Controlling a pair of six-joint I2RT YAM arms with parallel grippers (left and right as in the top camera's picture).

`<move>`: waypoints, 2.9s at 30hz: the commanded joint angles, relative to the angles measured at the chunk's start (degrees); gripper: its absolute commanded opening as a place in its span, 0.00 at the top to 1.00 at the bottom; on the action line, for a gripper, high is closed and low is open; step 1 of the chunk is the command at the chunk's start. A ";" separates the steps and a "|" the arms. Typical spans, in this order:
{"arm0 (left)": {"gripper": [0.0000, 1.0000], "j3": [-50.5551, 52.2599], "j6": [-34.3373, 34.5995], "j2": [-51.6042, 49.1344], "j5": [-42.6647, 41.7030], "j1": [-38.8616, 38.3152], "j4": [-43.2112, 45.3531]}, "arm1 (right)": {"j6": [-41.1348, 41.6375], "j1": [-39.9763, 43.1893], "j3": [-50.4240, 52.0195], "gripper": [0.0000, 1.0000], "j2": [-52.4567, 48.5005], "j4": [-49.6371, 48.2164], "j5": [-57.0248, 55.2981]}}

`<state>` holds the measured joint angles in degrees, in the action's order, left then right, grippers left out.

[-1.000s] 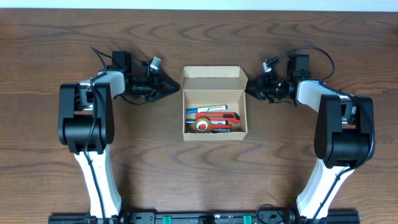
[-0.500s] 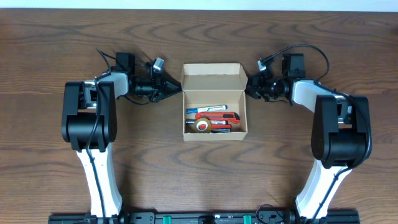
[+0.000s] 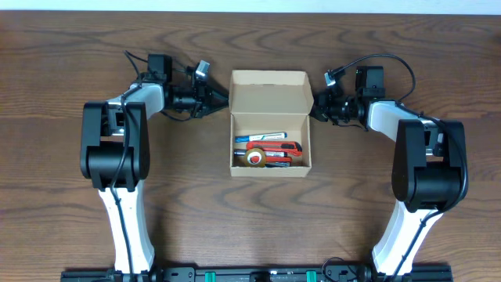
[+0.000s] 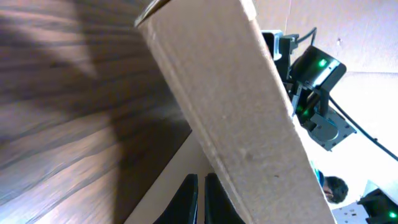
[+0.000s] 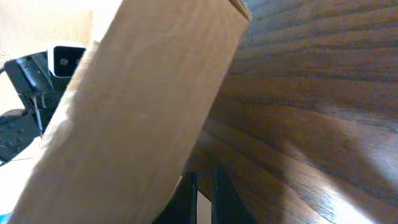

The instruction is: Pack container

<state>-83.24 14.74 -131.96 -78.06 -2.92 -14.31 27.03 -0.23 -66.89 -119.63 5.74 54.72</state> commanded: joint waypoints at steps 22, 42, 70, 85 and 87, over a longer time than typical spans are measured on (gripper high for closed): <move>0.94 -2.89 0.02 0.87 -2.21 -0.85 -0.42 | 0.28 -0.50 -1.79 0.98 -0.70 -1.18 4.87; 0.94 -2.93 -1.55 4.02 0.37 -0.85 -1.70 | -4.70 -0.46 -6.54 0.99 1.25 7.19 4.59; 0.94 -14.82 -20.17 7.28 12.50 -0.92 -28.22 | -15.74 -1.25 -18.67 0.98 1.27 26.69 -1.09; 0.94 -14.91 -23.80 7.41 14.88 -0.92 -32.44 | -19.02 -4.44 -23.12 0.98 2.03 33.68 -6.21; 0.94 -14.93 -23.80 7.85 15.30 -0.92 -32.46 | -19.06 -4.42 -23.12 0.98 2.58 33.81 -6.60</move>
<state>-97.08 -7.60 -126.58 -63.88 -3.90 -46.41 9.52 -4.03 -88.88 -119.55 39.22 48.84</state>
